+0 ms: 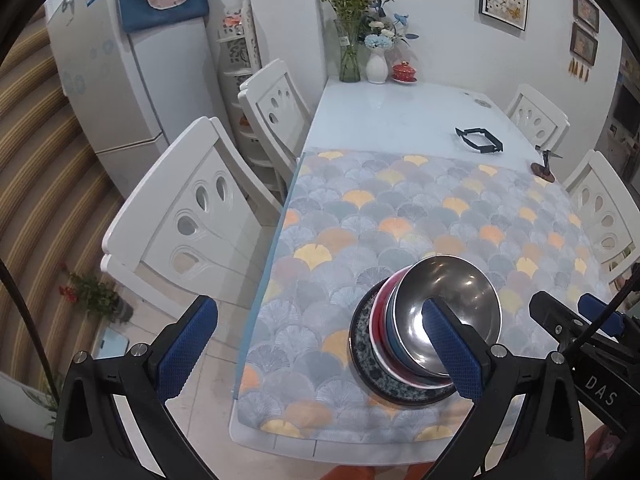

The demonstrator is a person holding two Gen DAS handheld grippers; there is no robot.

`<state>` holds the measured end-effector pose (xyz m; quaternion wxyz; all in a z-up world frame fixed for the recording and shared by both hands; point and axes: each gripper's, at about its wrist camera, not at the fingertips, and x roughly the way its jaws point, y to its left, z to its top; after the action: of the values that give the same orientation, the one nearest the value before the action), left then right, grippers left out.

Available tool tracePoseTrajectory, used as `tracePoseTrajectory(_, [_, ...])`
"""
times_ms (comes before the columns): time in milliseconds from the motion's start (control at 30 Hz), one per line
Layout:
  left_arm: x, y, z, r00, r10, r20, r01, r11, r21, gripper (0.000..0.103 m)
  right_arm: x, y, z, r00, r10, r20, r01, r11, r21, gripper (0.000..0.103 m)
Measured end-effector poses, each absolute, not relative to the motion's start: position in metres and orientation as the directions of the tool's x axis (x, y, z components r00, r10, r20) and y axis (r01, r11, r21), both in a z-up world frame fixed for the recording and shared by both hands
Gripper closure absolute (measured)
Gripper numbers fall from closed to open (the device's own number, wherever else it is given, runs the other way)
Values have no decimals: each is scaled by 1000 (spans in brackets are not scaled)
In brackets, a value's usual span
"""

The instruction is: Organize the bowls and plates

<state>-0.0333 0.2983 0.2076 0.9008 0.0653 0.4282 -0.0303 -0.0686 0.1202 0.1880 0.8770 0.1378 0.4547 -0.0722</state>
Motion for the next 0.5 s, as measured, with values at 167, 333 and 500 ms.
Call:
tracePoseTrajectory(167, [-32, 300, 210, 647, 23, -762, 91, 990, 106, 1, -69, 121, 187, 575, -3, -818, 251, 952, 173, 28])
tracePoseTrajectory(333, [-29, 298, 210, 653, 23, -757, 98, 989, 114, 1, -69, 119, 185, 568, -1, -823, 258, 950, 177, 28])
tracePoseTrajectory(500, [-29, 295, 210, 653, 8, -758, 113, 988, 108, 1, -67, 116, 182, 562, -1, -827, 266, 947, 179, 28])
